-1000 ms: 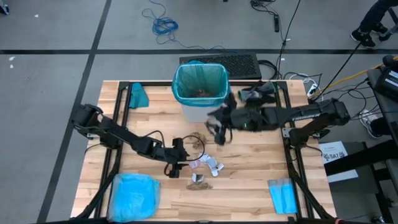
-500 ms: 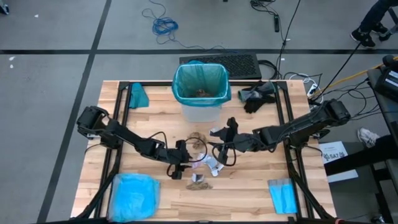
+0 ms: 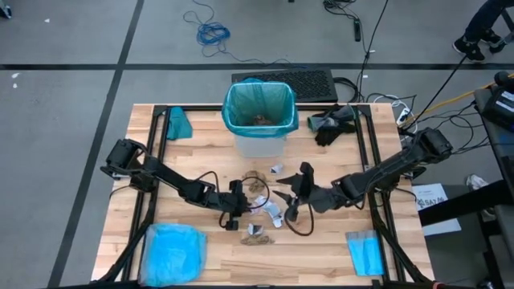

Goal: Place trash/remove bag and relplace
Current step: Put the pink trash bag into the trash bin

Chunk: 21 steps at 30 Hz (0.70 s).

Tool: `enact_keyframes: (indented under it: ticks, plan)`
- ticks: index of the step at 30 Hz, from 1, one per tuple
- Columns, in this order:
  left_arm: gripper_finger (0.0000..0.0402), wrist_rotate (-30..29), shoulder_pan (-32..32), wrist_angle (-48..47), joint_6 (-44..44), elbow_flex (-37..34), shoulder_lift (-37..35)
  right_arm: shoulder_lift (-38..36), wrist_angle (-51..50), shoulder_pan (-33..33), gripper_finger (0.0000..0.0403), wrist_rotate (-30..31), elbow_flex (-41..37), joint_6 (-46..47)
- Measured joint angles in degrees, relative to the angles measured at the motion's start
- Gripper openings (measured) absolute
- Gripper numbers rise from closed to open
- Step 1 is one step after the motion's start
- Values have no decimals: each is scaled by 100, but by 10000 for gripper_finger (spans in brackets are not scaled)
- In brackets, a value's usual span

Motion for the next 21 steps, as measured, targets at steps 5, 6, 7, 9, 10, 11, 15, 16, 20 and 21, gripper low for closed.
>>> enact_keyframes:
  ticks: [5, 6, 7, 9, 10, 11, 15, 16, 20, 21]
  plan:
    - [9, -8, -46, -2, 4, 2, -75, -1, -309, 368, 157, 231, 0, 506]
    - [6, -19, -70, -42, 26, 25, -136, -1, -443, 449, 157, 283, 0, 657]
    - [5, -22, -105, -95, 78, 77, -233, 1, -585, 545, 157, 347, 0, 830]
    - [4, -27, -169, -261, 244, 216, -489, 46, -809, 716, 157, 532, 0, 1159]
    - [3, -32, -201, -356, 370, 296, -644, 74, -899, 808, 157, 619, 0, 1311]
    - [3, -46, -220, -506, 493, 372, -783, 115, -1002, 903, 157, 695, 0, 1459]
    - [2, -329, -255, -1231, 1260, 819, -1453, 333, -1098, 1160, 157, 958, 2, 1888]
    - [1, -449, -233, -1409, 1491, 962, -1623, 393, -1083, 1200, 157, 1007, 2, 1971]
    - [1, -703, 37, -2151, 2419, 1551, -2150, 631, -1079, 1269, 157, 1095, 2, 2274]
    - [1, -720, 146, -2304, 2615, 1698, -2255, 691, -1075, 1269, 157, 1095, 2, 2349]
